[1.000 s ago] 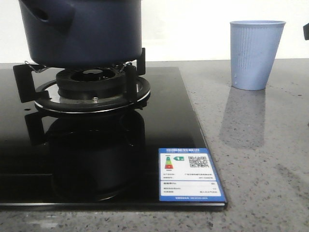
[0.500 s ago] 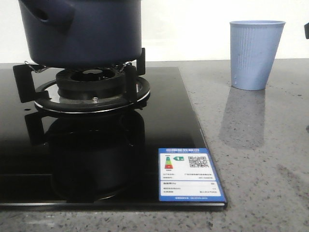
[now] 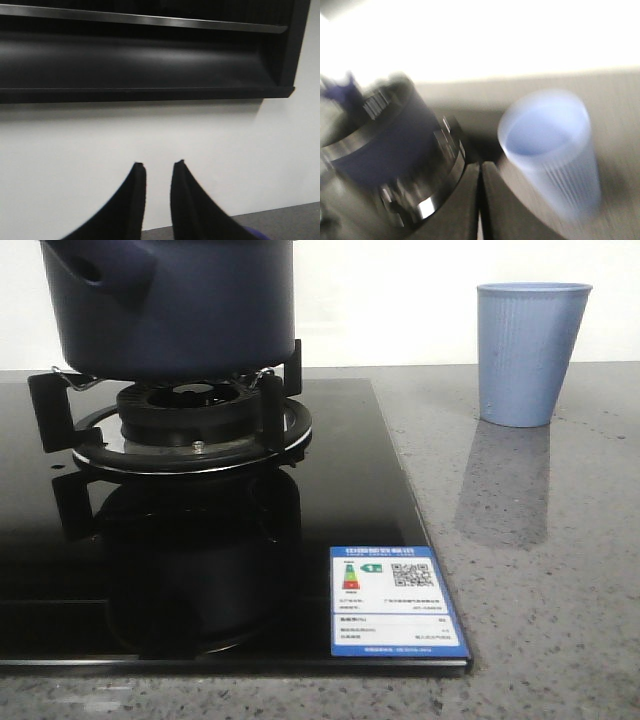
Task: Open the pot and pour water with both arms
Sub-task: 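Lower the lid back onto the pot with the left gripper and release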
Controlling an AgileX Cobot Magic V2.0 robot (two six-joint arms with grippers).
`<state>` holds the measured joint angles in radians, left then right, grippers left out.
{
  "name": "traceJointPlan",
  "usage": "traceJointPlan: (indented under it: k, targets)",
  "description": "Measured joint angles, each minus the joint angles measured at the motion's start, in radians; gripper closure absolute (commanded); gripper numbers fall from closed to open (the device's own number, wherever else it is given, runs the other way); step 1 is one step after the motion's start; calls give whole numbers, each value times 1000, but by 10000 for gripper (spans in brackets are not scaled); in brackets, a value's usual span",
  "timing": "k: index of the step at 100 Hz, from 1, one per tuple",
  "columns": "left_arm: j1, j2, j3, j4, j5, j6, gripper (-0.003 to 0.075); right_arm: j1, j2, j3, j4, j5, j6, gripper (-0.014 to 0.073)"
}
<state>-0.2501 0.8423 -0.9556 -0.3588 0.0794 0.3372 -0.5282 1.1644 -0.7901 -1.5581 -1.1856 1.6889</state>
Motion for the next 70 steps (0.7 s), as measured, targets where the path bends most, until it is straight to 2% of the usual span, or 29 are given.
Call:
traceJointPlan:
  k: [7, 17, 30, 41, 51, 63, 70]
  targets:
    - [47, -25, -1, 8, 41, 0, 739, 4, -66, 0, 84, 57, 2, 648]
    - [101, -47, -1, 23, 98, 0, 739, 20, -162, 0, 151, 223, 2, 648]
    - [122, -61, -1, 34, 142, 0, 739, 79, -281, 0, 157, 438, 4, 648]
    - [120, -65, -1, 38, 150, 0, 739, 179, -361, 0, 157, 642, 4, 648]
    - [107, -65, -1, 38, 155, 0, 739, 244, -412, 0, 78, 719, 4, 648]
    - [94, -73, 15, 38, 155, 0, 739, 314, -471, 0, -148, 702, 68, 647]
    - [92, -96, 51, 38, 137, 0, 739, 330, -505, 5, -237, 689, 113, 647]
